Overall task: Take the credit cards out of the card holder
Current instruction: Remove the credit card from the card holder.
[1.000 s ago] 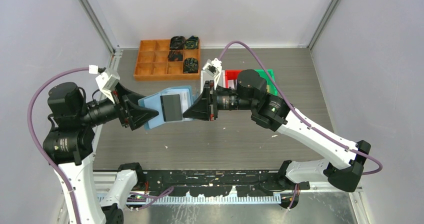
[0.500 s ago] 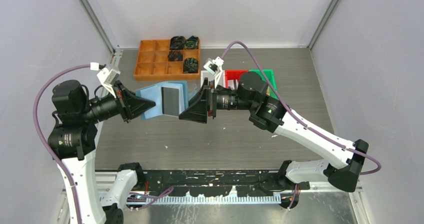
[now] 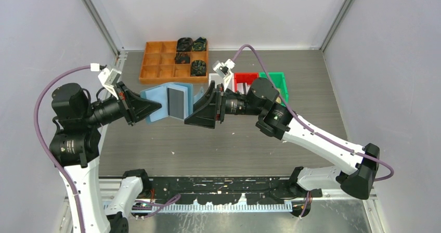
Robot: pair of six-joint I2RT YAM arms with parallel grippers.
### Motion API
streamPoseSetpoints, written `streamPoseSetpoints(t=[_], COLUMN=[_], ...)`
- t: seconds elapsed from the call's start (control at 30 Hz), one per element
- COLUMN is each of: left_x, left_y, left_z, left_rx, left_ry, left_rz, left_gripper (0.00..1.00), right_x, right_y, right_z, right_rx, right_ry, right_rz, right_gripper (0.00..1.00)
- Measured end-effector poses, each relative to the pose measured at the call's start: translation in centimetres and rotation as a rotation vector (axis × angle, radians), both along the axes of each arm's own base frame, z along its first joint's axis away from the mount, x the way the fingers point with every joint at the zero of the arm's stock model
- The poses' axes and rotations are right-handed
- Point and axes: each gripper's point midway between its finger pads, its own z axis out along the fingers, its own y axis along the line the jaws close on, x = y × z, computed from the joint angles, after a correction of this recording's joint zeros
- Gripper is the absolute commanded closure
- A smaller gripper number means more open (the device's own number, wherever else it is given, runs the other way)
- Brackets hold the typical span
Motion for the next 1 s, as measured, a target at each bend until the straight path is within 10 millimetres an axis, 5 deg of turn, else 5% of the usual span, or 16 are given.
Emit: streamPoseSetpoints(t=[0.3, 0.47, 0.73, 0.87, 1.0], left_x=[0.0, -0.4, -0.6, -0.4, -0.3], left_y=[-0.3, -0.4, -0.6, -0.6, -0.7], left_z=[1.0, 1.6, 2.1, 2.4, 2.2], left_rx=[-0.052, -0.067, -0.094, -0.113, -0.125], left_ry=[0.01, -0.001, 0.007, 0.017, 0.033], left_rz=[0.003, 0.002, -0.002, 0.001, -0.001], left_gripper=[1.0, 1.0, 1.0, 1.0, 1.0], right_x=[0.4, 2.5, 4.5, 4.4, 4.4], right_y=[0.3, 0.7, 0.7, 0.9, 1.4], right_z=[-0.4, -1.6, -4.4, -2.7, -1.4], right_rx=[0.034, -0.003, -0.02, 0.069, 0.142], right_ry=[0.022, 0.041, 0.089, 0.118, 0.143], right_rz=[-0.012, -0.121, -0.232, -0.215, -0.188], right_gripper=[0.38, 0.38, 0.66, 0.7, 0.87])
